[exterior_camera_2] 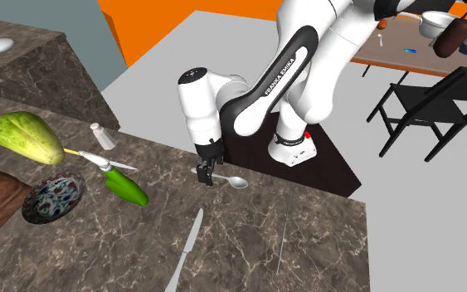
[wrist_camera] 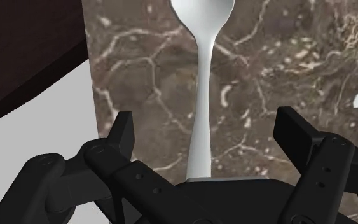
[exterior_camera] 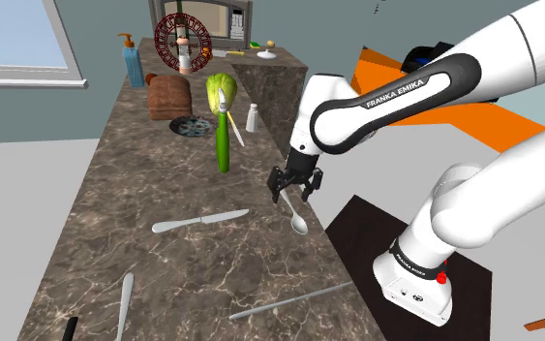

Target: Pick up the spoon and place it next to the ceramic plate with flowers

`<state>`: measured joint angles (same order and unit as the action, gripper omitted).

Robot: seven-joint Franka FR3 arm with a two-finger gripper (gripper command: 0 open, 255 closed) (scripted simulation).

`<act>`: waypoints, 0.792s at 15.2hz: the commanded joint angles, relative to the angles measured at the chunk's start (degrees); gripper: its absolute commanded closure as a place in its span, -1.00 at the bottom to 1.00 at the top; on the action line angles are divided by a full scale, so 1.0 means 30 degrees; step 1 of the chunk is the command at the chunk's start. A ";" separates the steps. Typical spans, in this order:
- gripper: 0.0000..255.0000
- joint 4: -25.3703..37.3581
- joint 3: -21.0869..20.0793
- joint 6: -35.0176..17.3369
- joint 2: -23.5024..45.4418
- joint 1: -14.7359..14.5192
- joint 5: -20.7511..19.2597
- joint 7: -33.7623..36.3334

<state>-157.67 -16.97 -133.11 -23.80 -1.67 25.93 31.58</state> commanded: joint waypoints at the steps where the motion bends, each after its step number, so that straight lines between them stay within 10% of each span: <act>1: -1.00 -0.0049 -0.0019 -0.0159 0.0102 -0.0012 0.0038 -0.0034; 6: -1.00 -0.0047 -0.0019 -0.0154 0.0100 -0.0012 0.0037 -0.0032; 7: 1.00 -0.0047 -0.0019 -0.0154 0.0100 -0.0012 0.0037 -0.0032; 12: 1.00 -0.0035 -0.0009 -0.0117 0.0077 -0.0004 0.0024 -0.0030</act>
<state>-157.76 -16.86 -133.41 -23.68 -1.56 25.87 31.51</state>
